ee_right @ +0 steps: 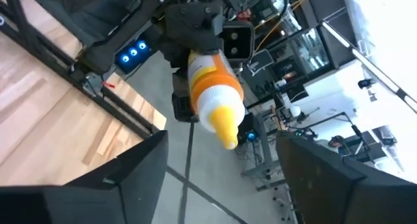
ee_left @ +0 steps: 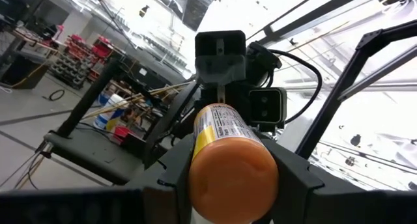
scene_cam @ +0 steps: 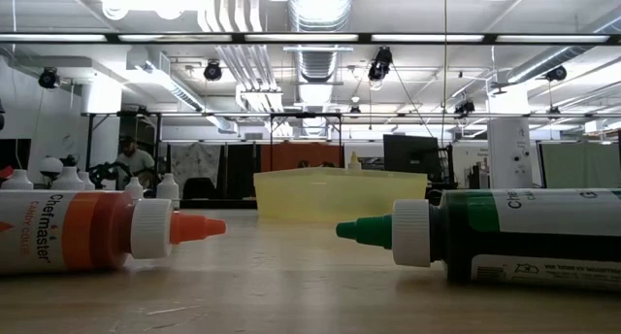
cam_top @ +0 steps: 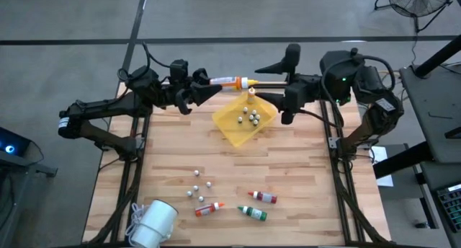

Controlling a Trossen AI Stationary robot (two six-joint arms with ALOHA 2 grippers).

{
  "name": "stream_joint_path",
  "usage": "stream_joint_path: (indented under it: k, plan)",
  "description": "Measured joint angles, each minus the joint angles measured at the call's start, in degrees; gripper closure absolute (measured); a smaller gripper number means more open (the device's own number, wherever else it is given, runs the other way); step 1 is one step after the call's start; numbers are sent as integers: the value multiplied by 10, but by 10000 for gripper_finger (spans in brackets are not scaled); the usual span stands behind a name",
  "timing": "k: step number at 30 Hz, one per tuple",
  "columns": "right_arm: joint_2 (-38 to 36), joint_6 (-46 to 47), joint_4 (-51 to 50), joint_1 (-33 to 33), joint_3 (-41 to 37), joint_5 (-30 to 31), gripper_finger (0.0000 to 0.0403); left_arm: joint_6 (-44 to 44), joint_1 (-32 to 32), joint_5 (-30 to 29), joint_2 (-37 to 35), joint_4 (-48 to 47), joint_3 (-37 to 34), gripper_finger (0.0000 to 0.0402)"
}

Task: Pick & Place food coloring
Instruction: Put the large yellow food coloring bottle into the yellow bin

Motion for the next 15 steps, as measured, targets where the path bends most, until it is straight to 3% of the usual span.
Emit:
stream_joint_path:
  k: [12,15]
  plan:
    - [15,18,38,0,0,-5,92,-2,0,9,1,1,0,280]
    - [23,31,40,0,0,-32,92,-2,0,14,1,1,0,280]
